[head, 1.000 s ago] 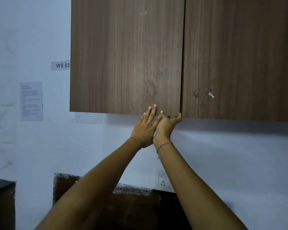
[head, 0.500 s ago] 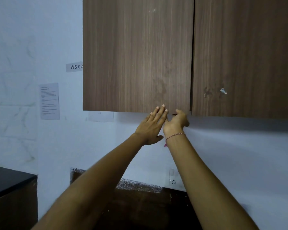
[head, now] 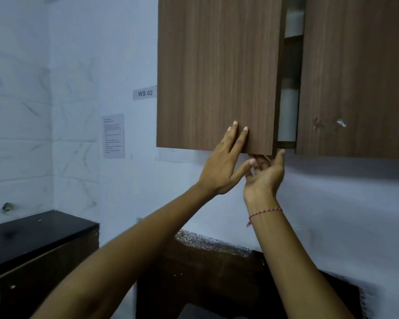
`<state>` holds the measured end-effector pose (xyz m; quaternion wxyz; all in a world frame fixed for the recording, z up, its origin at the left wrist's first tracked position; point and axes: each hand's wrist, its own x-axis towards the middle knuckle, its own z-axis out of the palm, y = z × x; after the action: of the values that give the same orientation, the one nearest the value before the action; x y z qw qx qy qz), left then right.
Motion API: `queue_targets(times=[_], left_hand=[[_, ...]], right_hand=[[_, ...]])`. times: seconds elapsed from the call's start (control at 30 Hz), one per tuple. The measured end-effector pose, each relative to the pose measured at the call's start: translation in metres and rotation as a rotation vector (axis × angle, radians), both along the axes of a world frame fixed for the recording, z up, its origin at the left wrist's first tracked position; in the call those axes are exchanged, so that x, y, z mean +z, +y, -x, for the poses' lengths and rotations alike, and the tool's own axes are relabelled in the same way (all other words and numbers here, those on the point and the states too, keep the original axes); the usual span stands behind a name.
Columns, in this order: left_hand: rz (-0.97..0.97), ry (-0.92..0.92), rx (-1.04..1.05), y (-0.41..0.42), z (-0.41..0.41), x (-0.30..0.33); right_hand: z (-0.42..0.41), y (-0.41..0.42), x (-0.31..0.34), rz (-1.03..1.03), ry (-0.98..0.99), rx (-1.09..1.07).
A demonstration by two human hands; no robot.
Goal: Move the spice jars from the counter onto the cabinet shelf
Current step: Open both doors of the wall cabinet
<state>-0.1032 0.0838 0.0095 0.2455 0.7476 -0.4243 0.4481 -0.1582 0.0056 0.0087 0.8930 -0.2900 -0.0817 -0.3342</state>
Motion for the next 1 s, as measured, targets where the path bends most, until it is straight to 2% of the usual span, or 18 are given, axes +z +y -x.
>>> queue_targets(times=[0.13, 0.23, 0.33, 0.4, 0.47, 0.57, 0.73, 0.83, 1.0], left_hand=[[0.264, 0.138, -0.127, 0.007, 0.044, 0.038], [0.394, 0.195, -0.129, 0.027, 0.066, 0.071], [0.406, 0.206, -0.152, 0.054, 0.081, 0.087], [0.401, 0.096, -0.129, 0.067, 0.091, 0.086], [0.437, -0.007, -0.096, 0.077, 0.099, 0.081], [0.497, -0.046, -0.046, 0.097, 0.11, 0.085], [0.552, -0.165, 0.138, 0.159, 0.119, 0.115], [0.558, -0.141, 0.203, 0.21, 0.118, 0.126], [0.572, -0.019, 0.093, 0.288, 0.104, 0.122]], right_hand=[[0.015, 0.024, 0.001, 0.095, -0.05, 0.053], [0.023, 0.044, 0.006, 0.215, -0.116, 0.02], [0.03, 0.069, 0.013, 0.299, -0.2, 0.066], [0.03, 0.083, 0.011, 0.335, -0.249, 0.108], [0.032, 0.099, 0.009, 0.441, -0.316, 0.122], [0.036, 0.128, 0.008, 0.609, -0.412, 0.15], [0.034, 0.188, 0.01, 0.895, -0.458, 0.127], [0.026, 0.224, 0.015, 1.038, -0.464, 0.024], [0.0, 0.279, 0.025, 1.25, -0.477, -0.179]])
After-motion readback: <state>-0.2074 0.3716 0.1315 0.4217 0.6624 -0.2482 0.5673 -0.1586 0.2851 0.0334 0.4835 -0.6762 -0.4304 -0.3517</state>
